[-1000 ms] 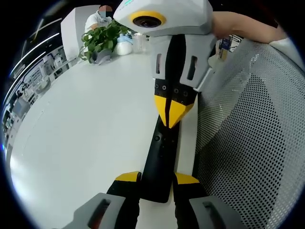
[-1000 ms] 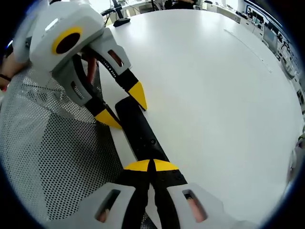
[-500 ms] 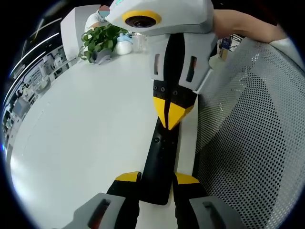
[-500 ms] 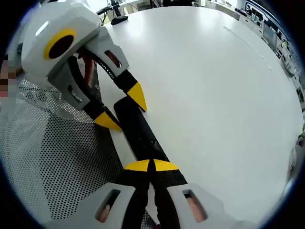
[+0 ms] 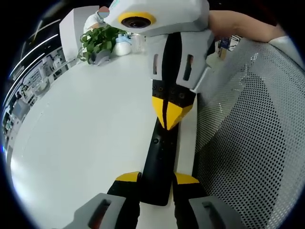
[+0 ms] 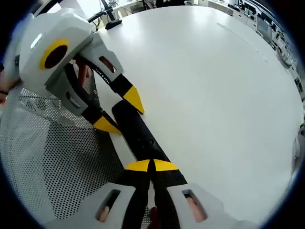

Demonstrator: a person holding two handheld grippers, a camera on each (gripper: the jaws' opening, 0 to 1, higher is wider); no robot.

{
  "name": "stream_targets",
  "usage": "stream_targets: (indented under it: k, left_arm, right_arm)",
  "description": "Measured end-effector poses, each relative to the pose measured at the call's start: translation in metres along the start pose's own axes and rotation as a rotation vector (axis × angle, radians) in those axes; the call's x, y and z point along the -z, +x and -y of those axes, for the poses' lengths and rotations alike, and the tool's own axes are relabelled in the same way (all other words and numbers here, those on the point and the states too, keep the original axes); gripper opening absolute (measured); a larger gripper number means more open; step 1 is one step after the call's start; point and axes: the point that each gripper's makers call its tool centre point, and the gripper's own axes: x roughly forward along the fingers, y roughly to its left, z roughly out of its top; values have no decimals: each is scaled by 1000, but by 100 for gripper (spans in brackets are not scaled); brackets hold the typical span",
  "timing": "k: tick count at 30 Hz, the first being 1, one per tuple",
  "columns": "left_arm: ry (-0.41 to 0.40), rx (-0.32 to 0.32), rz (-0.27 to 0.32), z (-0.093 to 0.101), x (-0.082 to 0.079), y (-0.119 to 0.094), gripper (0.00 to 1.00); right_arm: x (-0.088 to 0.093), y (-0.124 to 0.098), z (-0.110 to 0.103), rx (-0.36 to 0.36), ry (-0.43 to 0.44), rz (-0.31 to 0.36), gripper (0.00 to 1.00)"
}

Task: Press the specified remote control buttons in sequence, fully releasing each button before pressing the next.

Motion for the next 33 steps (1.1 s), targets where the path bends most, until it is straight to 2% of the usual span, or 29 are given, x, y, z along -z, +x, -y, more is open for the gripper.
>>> stream_targets:
  k: [18,33]
  left_arm:
    - [48,33,11,10,-6,5,24]
    - [59,39,10,11,-8,6,24]
  right_arm:
    - [-18,-4,1,-25,76,95,0]
    - [-14,3,2,-5,65,58,0]
